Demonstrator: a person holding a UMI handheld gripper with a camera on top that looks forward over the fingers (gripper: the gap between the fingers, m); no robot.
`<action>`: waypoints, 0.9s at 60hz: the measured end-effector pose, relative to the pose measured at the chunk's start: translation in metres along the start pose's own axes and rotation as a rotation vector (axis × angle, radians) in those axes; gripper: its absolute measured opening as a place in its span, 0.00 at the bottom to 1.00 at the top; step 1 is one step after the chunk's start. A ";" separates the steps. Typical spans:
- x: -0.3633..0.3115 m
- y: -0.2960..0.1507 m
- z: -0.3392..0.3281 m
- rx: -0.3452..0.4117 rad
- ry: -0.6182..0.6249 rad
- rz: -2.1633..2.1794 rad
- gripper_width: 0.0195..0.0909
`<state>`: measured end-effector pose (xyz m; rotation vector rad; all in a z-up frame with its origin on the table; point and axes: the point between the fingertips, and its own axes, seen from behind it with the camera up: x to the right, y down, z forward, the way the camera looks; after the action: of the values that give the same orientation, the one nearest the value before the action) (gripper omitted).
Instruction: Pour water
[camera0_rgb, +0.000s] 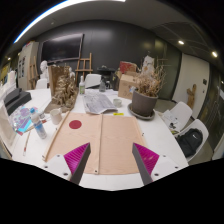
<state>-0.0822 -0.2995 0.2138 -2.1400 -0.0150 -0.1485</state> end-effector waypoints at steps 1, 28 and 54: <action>-0.002 0.000 0.000 0.000 -0.006 0.000 0.93; -0.241 0.011 0.028 0.019 -0.228 -0.037 0.93; -0.437 -0.007 0.164 0.158 -0.175 0.009 0.92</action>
<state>-0.5003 -0.1379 0.0828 -1.9891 -0.1153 0.0445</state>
